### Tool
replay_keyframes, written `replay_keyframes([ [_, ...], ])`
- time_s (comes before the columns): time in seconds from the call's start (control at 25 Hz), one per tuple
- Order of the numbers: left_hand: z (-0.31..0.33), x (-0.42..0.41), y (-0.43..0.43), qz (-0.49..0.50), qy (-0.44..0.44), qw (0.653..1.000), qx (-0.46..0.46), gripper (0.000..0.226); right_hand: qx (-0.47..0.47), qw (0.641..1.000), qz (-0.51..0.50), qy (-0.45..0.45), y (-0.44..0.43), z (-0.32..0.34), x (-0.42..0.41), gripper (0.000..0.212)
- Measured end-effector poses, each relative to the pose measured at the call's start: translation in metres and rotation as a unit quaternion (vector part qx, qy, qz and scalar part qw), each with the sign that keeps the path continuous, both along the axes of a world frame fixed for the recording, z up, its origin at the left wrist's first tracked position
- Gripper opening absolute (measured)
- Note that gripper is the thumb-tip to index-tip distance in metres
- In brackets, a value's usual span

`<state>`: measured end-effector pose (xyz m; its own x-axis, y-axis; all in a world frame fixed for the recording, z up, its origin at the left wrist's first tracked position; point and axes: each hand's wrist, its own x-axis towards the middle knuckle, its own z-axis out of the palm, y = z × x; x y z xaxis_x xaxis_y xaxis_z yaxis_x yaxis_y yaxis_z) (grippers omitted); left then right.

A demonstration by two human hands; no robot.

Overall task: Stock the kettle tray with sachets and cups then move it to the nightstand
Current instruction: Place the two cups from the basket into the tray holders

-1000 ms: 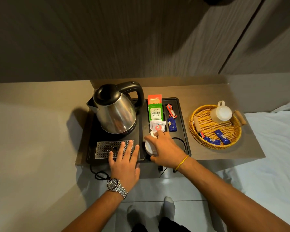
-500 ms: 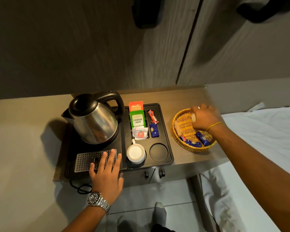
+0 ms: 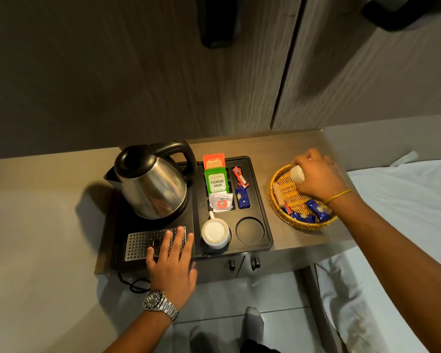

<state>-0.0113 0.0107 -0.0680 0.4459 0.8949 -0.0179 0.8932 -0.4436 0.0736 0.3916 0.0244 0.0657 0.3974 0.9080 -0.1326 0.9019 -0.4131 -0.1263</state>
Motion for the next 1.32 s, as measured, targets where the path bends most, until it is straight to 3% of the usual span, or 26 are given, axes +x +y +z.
replay_keyframes([
  [0.16, 0.003, 0.0, -0.001, 0.003, 0.006, 1.0, -0.012, 0.091, 0.046, 0.993, 0.106, 0.021, -0.013, 0.025, -0.067, 0.051],
  [0.36, 0.003, -0.001, 0.0, 0.0, 0.016, 1.0, -0.017, 0.092, -0.066, 0.974, 0.207, 0.062, -0.024, 0.001, -0.122, 0.06],
  [0.52, 0.003, -0.001, 0.0, 0.0, 0.019, 1.0, -0.015, 0.092, -0.105, 0.967, 0.223, 0.059, -0.029, -0.024, -0.133, 0.064],
  [0.92, 0.008, -0.001, 0.0, -0.001, 0.007, 1.0, -0.026, 0.087, -0.087, 0.965, 0.245, 0.039, -0.037, -0.049, -0.138, 0.072],
  [1.0, 0.013, -0.007, -0.002, 0.006, -0.065, 0.998, 0.006, 0.077, -0.05, 0.974, 0.203, 0.084, -0.048, -0.051, -0.138, 0.075],
  [1.08, 0.021, -0.025, -0.001, 0.075, -0.178, 0.979, 0.062, 0.064, 0.073, 0.983, 0.092, 0.141, -0.065, -0.06, -0.141, 0.07],
  [1.16, 0.03, -0.052, 0.006, 0.215, -0.274, 0.931, 0.114, 0.055, 0.171, 0.968, -0.051, 0.177, -0.081, -0.075, -0.148, 0.063],
  [1.2, 0.035, -0.064, 0.013, 0.296, -0.295, 0.901, 0.115, 0.056, 0.171, 0.959, -0.112, 0.195, -0.085, -0.083, -0.152, 0.065],
  [1.32, 0.046, -0.079, 0.034, 0.43, -0.323, 0.842, -0.041, 0.063, 0.112, 0.919, -0.223, 0.304, -0.087, -0.098, -0.171, 0.072],
])
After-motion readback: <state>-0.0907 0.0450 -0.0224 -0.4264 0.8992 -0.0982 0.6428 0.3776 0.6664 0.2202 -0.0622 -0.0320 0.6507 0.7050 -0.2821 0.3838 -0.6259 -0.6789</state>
